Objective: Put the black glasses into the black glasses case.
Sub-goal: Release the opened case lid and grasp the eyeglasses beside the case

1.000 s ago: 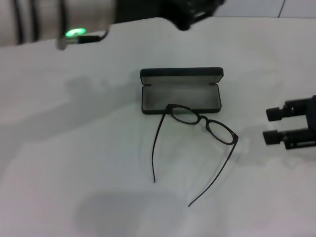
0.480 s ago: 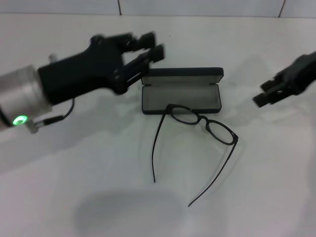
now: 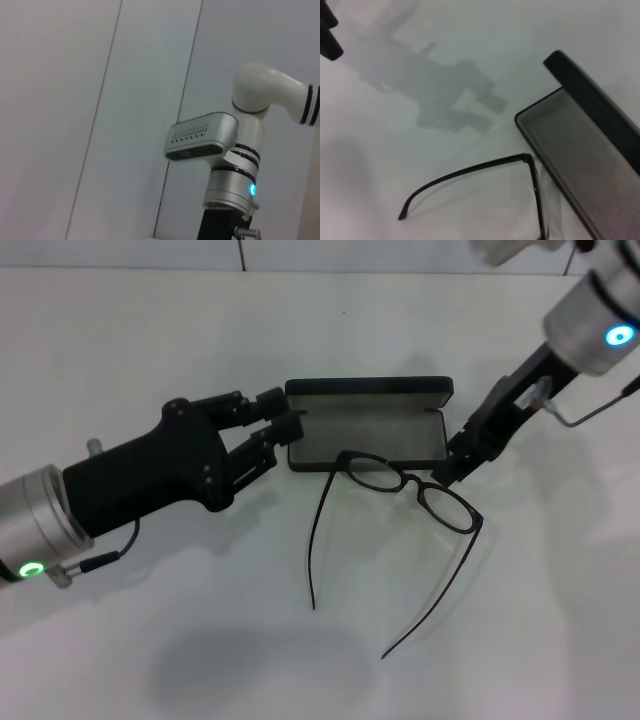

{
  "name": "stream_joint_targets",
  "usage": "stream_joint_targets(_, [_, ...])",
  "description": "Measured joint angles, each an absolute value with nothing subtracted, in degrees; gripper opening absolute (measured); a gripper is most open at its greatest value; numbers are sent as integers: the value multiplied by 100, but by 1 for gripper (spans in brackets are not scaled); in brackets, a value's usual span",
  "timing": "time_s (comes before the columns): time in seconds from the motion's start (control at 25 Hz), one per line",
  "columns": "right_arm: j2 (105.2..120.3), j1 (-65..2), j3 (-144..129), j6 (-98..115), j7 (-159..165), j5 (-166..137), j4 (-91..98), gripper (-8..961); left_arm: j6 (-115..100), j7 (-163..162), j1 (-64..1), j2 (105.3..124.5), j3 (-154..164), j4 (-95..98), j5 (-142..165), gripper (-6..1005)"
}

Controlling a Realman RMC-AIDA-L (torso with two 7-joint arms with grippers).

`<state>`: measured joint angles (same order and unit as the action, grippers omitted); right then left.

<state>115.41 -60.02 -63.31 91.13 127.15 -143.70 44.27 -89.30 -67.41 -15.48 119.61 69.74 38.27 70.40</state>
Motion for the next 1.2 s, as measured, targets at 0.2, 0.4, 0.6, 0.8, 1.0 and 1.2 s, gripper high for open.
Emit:
stream_joint_targets(0.2, [11611,-6344,-6772,8635,12912,-14368,3964,502,-8931,-6347,-1567,11961,6964,3379,7030,295])
stream_joint_targets(0.4, [11622,-6603,-6799,8339,12940,-14252,3524,489,-8891,-6036,-1577,11962,6901,3057,7029,293])
stream_joint_targets(0.6, [11622,-6713,-6837,8174,12942,-14111,3262,476,-8826,-5884,-1589,11966,6899,2957,7027,290])
stream_joint_targets(0.8, [11621,-6774,-6905,7997,12944,-14011,2926,464,-8789,-5741,-1712,11978,6899,2694,7019,288])
stream_joint_targets(1.0, [11619,-6703,-6916,7949,12944,-14000,2861,429,-8788,-5630,-1905,11974,6899,2379,7014,285])
stream_joint_targets(1.2, [11619,-6617,-6917,7915,12934,-13960,2841,395,-8788,-5578,-2005,11975,6899,2303,7013,283])
